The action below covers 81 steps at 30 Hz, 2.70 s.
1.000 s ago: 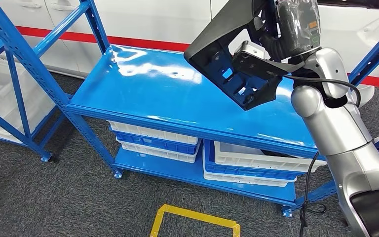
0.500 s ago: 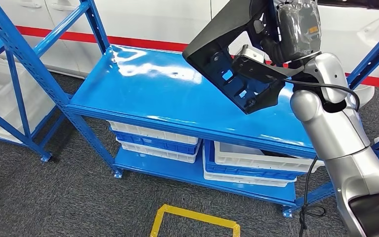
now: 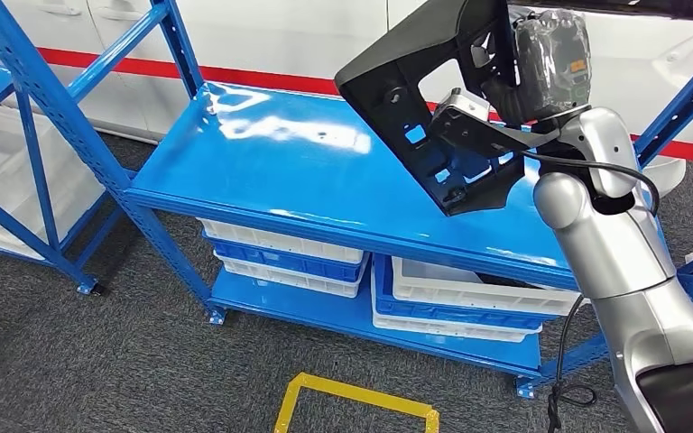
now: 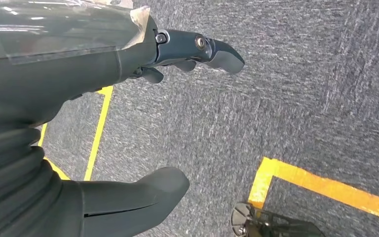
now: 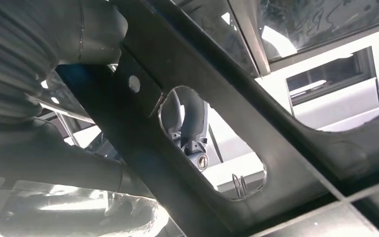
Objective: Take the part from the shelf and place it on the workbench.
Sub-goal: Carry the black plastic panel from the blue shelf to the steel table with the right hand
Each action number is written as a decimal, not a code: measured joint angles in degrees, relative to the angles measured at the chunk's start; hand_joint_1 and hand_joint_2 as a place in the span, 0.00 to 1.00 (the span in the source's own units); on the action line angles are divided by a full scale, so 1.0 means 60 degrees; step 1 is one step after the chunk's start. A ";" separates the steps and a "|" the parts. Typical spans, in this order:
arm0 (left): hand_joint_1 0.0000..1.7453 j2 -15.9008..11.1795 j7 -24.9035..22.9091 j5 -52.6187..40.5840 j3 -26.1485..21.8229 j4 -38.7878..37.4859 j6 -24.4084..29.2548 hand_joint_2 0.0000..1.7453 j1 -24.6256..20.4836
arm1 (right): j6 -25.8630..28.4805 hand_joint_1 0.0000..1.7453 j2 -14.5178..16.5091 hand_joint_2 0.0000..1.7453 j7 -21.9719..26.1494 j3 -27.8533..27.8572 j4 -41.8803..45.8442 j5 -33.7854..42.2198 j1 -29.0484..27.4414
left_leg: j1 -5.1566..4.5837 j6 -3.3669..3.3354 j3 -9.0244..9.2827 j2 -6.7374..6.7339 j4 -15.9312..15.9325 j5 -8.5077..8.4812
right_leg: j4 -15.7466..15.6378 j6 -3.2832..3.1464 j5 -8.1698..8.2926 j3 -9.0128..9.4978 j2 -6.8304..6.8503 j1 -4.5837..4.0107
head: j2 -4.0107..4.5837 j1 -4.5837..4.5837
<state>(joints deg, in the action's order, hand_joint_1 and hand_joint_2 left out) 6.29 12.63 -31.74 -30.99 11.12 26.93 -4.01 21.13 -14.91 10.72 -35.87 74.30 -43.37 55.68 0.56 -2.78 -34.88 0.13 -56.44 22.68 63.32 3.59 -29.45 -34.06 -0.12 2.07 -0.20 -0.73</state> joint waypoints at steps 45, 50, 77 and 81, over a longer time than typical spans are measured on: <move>0.00 -0.0043 0.0007 -0.0322 -0.0109 0.0019 -0.0165 1.00 -0.0044 | 0.0017 1.00 0.0048 1.00 -0.0060 0.0695 0.0136 -0.0648 -0.0878 | 0.0040 0.0414 -0.0539 -0.0030 -0.2188 0.1244 | -0.0853 -0.0539 0.0871 -0.0285 -0.0029 -0.0058 | 0.0000 -0.0094; 0.00 -0.0056 0.0017 -0.0340 -0.0109 0.0021 -0.0162 1.00 -0.0084 | 0.0029 1.00 0.0052 1.00 -0.0064 0.0726 0.0259 -0.0731 -0.0917 | -0.0099 0.0176 0.0701 0.0023 -0.0284 0.0987 | -0.0926 -0.0245 0.1176 -0.0399 0.0003 -0.0083 | 0.0000 -0.0061; 0.00 -0.0024 0.0024 -0.0509 -0.0111 0.0021 -0.0200 1.00 -0.0089 | 0.0023 1.00 -0.0058 1.00 -0.0060 0.0955 0.0450 -0.0847 -0.1410 | 0.0102 0.0527 0.0161 0.0001 -0.1231 0.1020 | -0.1065 -0.0502 0.0898 -0.0088 0.0026 -0.0077 | 0.0000 -0.0075; 0.00 -0.0031 0.0024 -0.0499 -0.0110 0.0020 -0.0194 1.00 -0.0095 | 0.0022 1.00 -0.0055 1.00 -0.0052 0.0981 0.0503 -0.0911 -0.1411 | -0.0001 0.0296 0.0804 0.0019 -0.0128 0.0916 | -0.1120 -0.0199 0.1138 -0.0170 0.0036 -0.0101 | 0.0000 -0.0055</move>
<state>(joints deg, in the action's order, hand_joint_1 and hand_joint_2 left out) 6.10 12.78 -34.74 -31.65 11.24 25.76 -4.58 21.27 -15.23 10.41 -29.99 77.31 -48.83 47.21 0.55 -1.00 -30.05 0.25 -57.21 28.18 56.60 2.39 -22.62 -35.08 0.10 1.47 -0.20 -1.07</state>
